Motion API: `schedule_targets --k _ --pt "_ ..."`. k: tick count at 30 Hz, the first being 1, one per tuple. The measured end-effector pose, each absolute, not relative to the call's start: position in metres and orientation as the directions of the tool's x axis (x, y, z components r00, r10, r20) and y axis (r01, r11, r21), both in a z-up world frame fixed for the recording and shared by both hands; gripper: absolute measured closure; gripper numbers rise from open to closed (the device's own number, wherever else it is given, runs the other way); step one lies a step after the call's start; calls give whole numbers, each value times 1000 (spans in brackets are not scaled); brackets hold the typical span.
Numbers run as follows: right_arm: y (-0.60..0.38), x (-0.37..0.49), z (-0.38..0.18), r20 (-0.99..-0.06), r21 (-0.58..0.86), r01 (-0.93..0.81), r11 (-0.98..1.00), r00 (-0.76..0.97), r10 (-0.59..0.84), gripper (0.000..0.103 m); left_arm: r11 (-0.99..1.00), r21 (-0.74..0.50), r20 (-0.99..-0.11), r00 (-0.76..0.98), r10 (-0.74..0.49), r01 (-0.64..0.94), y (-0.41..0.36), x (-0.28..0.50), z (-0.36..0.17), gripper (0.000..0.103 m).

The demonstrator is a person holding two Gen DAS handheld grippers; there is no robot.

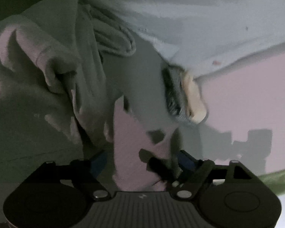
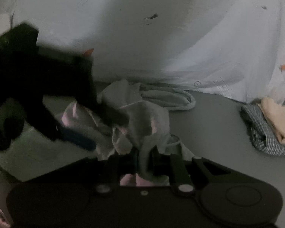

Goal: Fold clothes

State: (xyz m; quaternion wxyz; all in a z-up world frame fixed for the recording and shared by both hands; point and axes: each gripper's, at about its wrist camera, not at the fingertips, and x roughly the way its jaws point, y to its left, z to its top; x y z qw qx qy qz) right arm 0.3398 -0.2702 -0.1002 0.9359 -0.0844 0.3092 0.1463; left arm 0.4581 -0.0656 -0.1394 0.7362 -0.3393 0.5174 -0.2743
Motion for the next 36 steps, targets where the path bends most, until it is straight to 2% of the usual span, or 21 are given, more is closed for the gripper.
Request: schedule_targets --k 5,7,9,10,11,14,16,20,23,25,27,28,29,30,31,32,34,36 --pt "-236 327 -96 -590 -128 -436 891 756 285 89 614 -789 -590 256 -766 16 -71 463 -153 13" --pt "-224 321 -94 -584 -145 -479 866 748 315 89 590 -807 -574 257 -778 -19 -72 463 -160 16" --pt "-216 316 -92 -579 -159 -503 850 744 332 89 596 -802 -581 284 -763 -39 -72 461 -162 45" --pt "-212 313 -91 -577 -166 -514 842 743 339 88 615 -788 -597 298 -745 -39 -72 460 -161 68" --pt "-209 311 -91 -582 -171 -521 836 738 341 88 625 -780 -601 320 -732 -33 -69 459 -158 82" --pt "-205 307 -88 -581 -147 -533 833 728 363 84 667 -745 -614 398 -682 -6 -58 456 -143 88" --pt "-208 304 -81 -570 -107 -545 831 719 398 76 723 -691 -621 494 -609 23 -34 458 -120 89" --pt "-204 307 -76 -571 -73 -523 849 720 395 75 774 -631 -574 698 -428 -45 66 467 -60 90" --pt "-210 344 -92 -617 -154 -468 870 734 285 74 828 -539 -484 861 -157 -153 176 457 4 90" --pt "-214 369 -108 -650 -232 -427 874 736 187 69 797 -527 -481 877 7 -295 246 449 26 89" --pt "-215 389 -124 -682 -291 -397 871 724 102 59 746 -510 -512 848 137 -428 306 442 34 85" --pt "-215 398 -133 -697 -318 -389 865 714 64 58 731 -469 -550 812 196 -495 320 438 27 81" --pt "-215 405 -142 -715 -338 -387 858 699 33 57 734 -411 -580 776 248 -541 323 434 18 73" --pt "-215 413 -151 -732 -355 -387 851 681 4 54 755 -344 -616 741 268 -559 314 432 2 67" --pt "-216 418 -160 -753 -360 -397 844 658 -12 49 777 -274 -651 704 284 -567 303 430 -15 55" --pt "-217 424 -169 -774 -354 -413 839 633 -16 46 797 -203 -683 665 301 -569 292 428 -32 48" --pt "-219 437 -185 -800 -350 -431 832 599 -27 43 835 -165 -763 604 229 -525 256 424 -74 47" --pt "-224 447 -200 -823 -348 -428 834 566 -54 43 862 -199 -818 563 116 -467 216 415 -110 47"
